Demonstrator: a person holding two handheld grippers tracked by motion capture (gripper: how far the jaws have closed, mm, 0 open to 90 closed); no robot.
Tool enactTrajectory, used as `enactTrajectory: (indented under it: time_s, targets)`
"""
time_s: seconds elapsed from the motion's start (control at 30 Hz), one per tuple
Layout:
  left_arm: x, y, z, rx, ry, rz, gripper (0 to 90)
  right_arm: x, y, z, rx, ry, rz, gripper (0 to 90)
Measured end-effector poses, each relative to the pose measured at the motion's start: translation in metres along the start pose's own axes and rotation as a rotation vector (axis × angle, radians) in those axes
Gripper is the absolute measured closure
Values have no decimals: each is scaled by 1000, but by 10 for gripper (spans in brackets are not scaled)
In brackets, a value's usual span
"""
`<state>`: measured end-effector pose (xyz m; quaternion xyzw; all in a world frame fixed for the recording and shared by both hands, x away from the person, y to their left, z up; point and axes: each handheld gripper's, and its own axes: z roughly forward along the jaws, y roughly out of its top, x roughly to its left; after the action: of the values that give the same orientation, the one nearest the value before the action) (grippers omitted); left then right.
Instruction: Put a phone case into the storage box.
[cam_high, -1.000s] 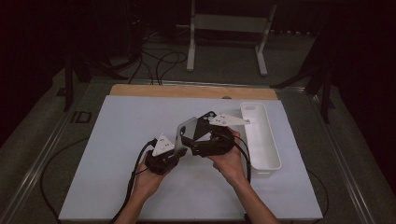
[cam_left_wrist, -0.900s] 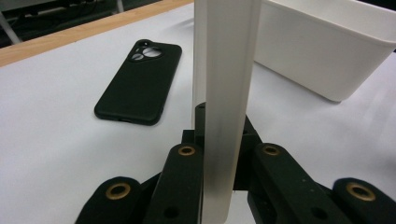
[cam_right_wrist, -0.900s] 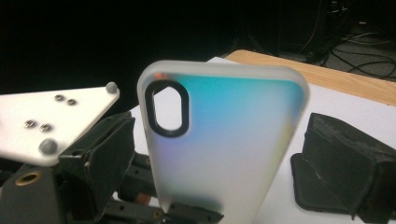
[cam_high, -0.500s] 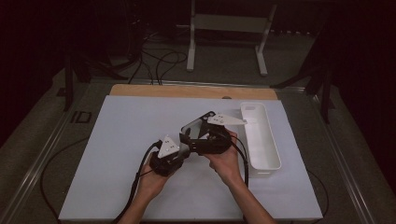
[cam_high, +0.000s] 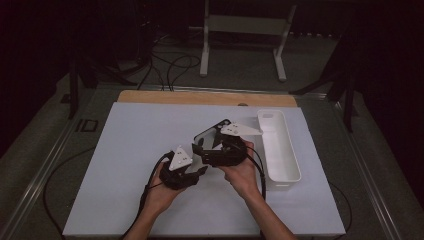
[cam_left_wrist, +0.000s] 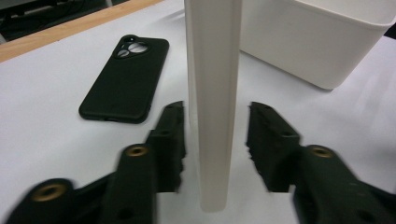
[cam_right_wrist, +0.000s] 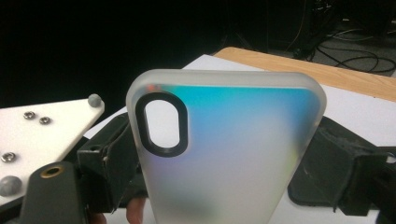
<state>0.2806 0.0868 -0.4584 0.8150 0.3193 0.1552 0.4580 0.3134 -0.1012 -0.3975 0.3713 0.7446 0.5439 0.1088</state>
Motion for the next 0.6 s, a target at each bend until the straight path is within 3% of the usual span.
enactTrajectory:
  time_s: [0.07,0.23,0.37,0.6]
  targets:
    - [1,0,-1,-4,-4,-6,494,0,0,0,2,-2,-2,166]
    - [7,-3,-8,-4,51,-35,278,-2,0,1,8,-6,-4,166]
    - [11,-5,-13,-19,88,-59,164,-3,0,0,10,-11,-7,166]
    - [19,-11,-21,-25,131,-77,80,-4,1,0,13,-15,-14,166]
